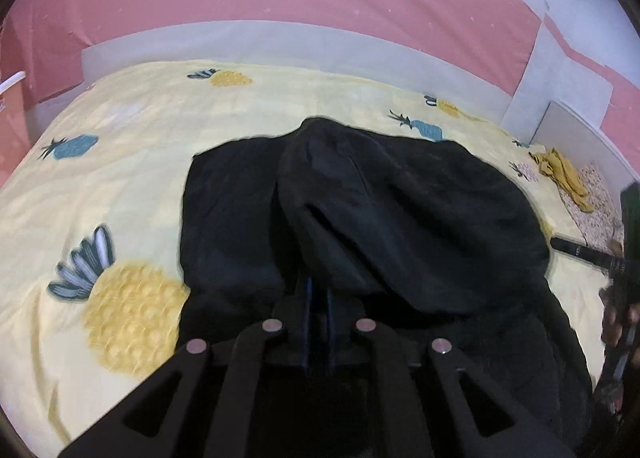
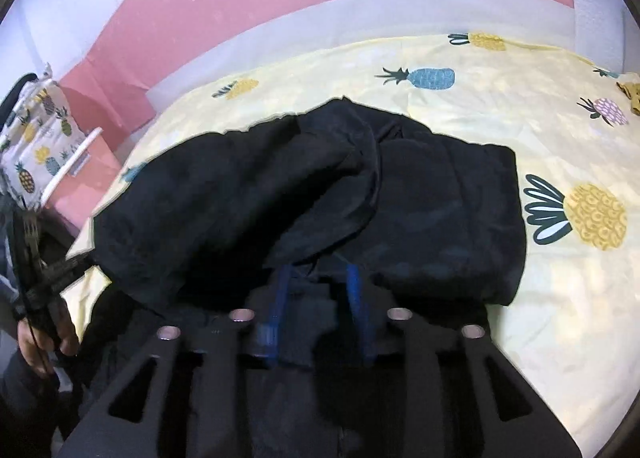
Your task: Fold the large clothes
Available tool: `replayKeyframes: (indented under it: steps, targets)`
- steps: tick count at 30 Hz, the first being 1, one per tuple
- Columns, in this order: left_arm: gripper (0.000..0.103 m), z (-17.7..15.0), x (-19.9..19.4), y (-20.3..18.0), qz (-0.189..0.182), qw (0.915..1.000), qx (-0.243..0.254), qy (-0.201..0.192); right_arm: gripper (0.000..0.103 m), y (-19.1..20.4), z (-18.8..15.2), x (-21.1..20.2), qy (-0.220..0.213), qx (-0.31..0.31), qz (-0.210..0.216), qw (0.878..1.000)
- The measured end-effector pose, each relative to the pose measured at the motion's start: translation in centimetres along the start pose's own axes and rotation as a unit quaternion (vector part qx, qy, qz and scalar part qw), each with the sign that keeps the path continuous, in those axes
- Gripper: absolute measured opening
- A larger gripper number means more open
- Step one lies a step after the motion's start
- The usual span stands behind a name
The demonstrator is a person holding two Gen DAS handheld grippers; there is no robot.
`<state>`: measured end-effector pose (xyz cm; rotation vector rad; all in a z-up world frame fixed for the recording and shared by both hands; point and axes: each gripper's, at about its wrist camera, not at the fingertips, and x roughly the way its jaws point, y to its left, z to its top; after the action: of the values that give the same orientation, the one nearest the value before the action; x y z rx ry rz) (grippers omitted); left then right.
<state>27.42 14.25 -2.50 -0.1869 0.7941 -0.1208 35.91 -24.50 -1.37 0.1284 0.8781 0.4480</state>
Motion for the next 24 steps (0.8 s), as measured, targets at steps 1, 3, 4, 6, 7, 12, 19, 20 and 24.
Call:
replayKeyframes:
  steps: [1,3,4,6,7,12,19,20,24]
  targets:
    - [0.007,-0.3,-0.6,0.2,0.001,1.0000,0.001,0.001,0.043,0.0,0.3,-0.4,-0.006,0.001,0.006,1.000]
    - [0.007,-0.5,-1.8,0.1,0.005,1.0000,0.000,-0.005,0.043,0.3,0.3,-1.0,-0.017,0.002,0.012,1.000]
    - [0.007,-0.1,-2.3,-0.1,0.000,0.9999,-0.002,-0.011,0.043,0.8,0.8,-1.0,-0.024,-0.001,0.017,1.000]
    - [0.007,0.7,-3.4,-0.9,-0.006,0.9995,-0.005,-0.031,0.043,2.1,1.6,-0.6,-0.033,-0.008,0.022,0.999]
    - [0.007,1.2,-3.8,-1.5,-0.012,0.9990,-0.002,-0.044,0.043,2.8,1.8,-0.5,-0.038,-0.012,0.022,0.999]
    - [0.029,3.0,-1.4,-3.7,-0.035,0.9972,0.012,-0.065,0.043,6.0,1.4,3.3,-0.043,-0.047,0.002,0.998]
    - [0.029,-1.5,6.6,-3.7,-0.044,0.9987,-0.011,0.025,0.043,6.7,-4.3,9.4,0.028,-0.070,-0.041,0.996]
    - [0.029,-2.1,6.9,-3.6,-0.044,0.9987,-0.011,0.024,0.043,6.4,-4.7,9.9,0.036,-0.064,-0.039,0.997]
    - [0.029,-2.6,7.3,-4.3,-0.025,0.9994,0.006,0.023,0.043,5.5,-5.1,10.8,0.043,-0.048,-0.029,0.998]
